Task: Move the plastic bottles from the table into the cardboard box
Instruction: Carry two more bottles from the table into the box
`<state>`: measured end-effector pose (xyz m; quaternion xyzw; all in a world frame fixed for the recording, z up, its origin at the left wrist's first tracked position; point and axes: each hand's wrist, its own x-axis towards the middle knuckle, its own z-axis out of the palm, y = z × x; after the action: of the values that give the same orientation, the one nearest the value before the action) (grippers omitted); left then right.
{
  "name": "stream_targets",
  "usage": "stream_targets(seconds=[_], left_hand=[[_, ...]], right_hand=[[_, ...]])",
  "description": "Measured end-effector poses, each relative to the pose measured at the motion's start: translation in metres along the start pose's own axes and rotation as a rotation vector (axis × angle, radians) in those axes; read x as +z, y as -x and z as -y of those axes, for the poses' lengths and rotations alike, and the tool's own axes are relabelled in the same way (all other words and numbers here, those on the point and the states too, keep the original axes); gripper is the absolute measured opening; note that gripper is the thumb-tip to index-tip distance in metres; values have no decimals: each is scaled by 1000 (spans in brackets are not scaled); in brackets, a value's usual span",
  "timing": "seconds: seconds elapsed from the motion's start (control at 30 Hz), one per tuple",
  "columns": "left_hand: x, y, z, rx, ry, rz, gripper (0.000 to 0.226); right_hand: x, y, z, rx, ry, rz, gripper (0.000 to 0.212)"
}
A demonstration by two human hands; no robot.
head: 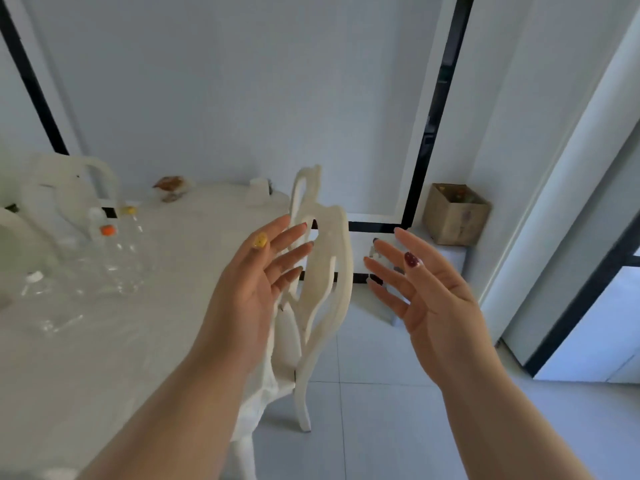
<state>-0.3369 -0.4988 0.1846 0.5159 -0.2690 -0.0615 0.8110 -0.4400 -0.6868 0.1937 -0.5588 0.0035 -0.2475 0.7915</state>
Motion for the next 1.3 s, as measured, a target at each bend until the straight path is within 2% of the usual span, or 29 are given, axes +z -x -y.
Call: stream_targets(seconds=[0.17,0.4,0.67,0.77,0.97,1.3], left_hand=[[-101,52,-47,23,-47,-59,53],[-255,103,-117,15,-125,-117,52],[-380,124,-168,67,-206,-214,43],[-413,120,-170,78,-246,-255,42],[-470,83,-147,26,-339,-322,54],[-562,-37,-71,-111,-466,-476,39]], right_hand=[[93,37,-39,9,-17,44,48],[233,82,-110,20,-116,28,46],[353,77,-165,50,-107,60,45],[382,59,-186,66,-49,55,33],[419,0,-236,64,124,32,26],[447,-162,-351,106,401,107,28]])
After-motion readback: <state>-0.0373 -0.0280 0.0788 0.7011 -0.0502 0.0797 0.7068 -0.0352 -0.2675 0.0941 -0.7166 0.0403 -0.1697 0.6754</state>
